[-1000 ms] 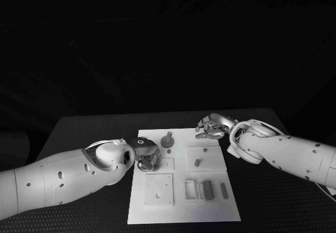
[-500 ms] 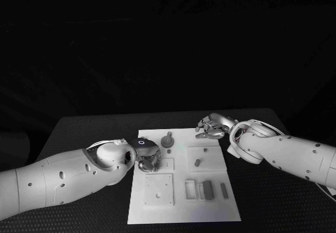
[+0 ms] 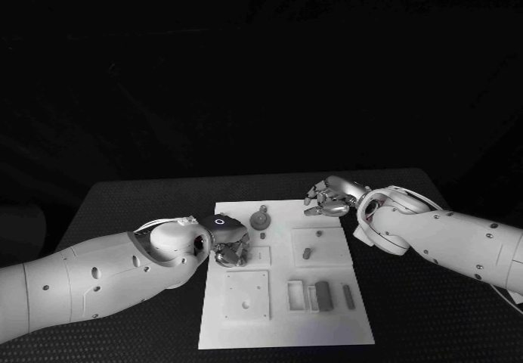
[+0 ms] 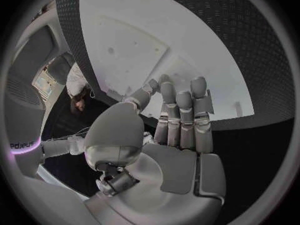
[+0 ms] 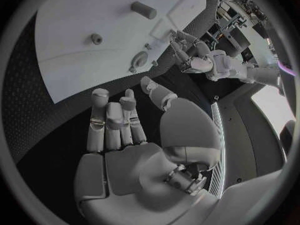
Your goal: Assemble the parts on the task board
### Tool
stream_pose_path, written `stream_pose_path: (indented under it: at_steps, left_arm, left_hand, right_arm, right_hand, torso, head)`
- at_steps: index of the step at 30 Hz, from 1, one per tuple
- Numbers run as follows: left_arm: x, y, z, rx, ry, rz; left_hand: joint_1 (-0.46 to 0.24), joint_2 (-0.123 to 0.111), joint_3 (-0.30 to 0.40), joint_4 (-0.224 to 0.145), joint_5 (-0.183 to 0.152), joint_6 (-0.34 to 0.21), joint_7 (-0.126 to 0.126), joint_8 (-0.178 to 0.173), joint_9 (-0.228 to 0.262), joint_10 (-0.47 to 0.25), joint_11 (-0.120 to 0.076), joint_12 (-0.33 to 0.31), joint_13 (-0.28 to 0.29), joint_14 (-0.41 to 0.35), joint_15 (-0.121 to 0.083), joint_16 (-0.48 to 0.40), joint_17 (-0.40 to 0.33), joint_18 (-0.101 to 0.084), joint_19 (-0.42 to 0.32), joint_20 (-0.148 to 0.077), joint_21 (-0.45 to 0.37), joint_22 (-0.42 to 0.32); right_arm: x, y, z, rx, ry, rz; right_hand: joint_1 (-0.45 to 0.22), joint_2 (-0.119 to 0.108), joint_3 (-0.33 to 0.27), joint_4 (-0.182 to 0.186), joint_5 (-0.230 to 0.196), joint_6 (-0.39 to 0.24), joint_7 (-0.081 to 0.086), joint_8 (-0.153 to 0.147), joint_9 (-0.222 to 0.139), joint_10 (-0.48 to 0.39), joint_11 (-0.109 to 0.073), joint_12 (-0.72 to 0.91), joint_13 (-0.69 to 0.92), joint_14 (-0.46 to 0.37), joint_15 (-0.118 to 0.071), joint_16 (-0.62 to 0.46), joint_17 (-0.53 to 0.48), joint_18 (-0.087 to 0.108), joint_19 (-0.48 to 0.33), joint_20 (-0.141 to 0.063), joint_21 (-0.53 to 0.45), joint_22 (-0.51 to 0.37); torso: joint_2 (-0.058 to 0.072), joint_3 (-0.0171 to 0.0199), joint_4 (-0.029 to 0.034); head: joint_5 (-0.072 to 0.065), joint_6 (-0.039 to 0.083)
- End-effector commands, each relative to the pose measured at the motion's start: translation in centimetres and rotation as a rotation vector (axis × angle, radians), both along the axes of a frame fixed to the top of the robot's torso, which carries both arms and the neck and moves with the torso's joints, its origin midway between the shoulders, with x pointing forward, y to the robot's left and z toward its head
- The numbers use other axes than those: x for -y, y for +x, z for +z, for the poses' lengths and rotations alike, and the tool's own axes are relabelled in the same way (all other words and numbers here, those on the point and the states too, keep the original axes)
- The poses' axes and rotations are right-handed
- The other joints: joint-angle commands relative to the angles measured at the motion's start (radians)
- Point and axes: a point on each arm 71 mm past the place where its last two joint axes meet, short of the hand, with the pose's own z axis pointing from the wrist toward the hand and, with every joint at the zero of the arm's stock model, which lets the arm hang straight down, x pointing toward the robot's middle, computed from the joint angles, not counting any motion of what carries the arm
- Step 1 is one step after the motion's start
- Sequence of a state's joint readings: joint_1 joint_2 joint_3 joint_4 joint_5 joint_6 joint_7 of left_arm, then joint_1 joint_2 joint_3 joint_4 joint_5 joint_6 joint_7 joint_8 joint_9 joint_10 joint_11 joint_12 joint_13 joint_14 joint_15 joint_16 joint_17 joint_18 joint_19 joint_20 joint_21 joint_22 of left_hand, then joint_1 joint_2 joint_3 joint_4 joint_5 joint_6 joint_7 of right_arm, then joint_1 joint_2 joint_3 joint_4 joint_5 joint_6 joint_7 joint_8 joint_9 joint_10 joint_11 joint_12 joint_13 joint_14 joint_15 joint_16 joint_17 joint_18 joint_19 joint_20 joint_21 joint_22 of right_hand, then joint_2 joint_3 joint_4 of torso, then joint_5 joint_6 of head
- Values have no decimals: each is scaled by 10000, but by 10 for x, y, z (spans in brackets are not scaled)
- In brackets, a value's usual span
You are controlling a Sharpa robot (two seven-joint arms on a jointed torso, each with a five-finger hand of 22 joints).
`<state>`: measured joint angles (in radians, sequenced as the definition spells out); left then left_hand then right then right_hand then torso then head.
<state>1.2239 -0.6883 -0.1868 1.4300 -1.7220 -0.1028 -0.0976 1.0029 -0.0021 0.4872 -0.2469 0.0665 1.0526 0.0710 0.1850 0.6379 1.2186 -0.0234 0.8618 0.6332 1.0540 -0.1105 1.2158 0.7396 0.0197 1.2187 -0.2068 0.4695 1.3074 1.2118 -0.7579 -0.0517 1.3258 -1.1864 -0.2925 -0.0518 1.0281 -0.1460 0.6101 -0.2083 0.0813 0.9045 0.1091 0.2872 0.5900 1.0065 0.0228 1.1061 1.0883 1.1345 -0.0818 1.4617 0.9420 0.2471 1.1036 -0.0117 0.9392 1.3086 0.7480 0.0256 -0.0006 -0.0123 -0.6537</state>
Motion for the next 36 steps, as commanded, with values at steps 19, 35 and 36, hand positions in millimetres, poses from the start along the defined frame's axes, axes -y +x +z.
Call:
stream_pose_path:
  at_steps: [19,35,36]
  left_arm:
    - [-2,4,7,319,-1061,1384]
    - [-11,9,1,-1267,-2254,4848]
    - [-11,9,1,-1263,-2249,4967]
  left_hand:
    - [206,-150,1185,492,-175,819,-121,539,262,198,-274,34,-63,166,-127,142,-74,197,168,-99,138,228]
    - [-276,-217,1177,655,-70,1540,-479,1132,731,815,-610,285,15,684,-296,439,-6,273,593,-274,535,256]
    - [-316,-170,1187,597,-7,1571,-495,1156,752,851,-634,307,28,721,-318,465,6,279,619,-292,582,256]
  right_arm:
    - [7,3,3,-23,1429,-433]
    - [17,10,2,-305,1876,-884]
    - [17,11,3,-310,1894,-915]
  right_hand:
    - [-213,-40,288,1,-26,-806,771,-321,50,-1309,609,-3278,-3467,-1472,721,-4926,-2140,-132,-2486,1281,-3397,-1410]
    - [-113,0,185,-39,-25,-981,874,-223,-28,-1307,1018,-4986,-6291,-2179,1682,-8165,-2851,-337,-4026,1898,-4991,-1782]
    - [-105,0,176,-43,-25,-997,881,-223,-41,-1274,1036,-5094,-6469,-2213,1751,-8409,-2910,-361,-4144,1932,-5096,-1796]
  torso:
    - [1,11,-5]
    - [-10,17,5]
    - [-14,21,6]
  head:
    - [31,12]
    - [47,-12]
    - [50,-16]
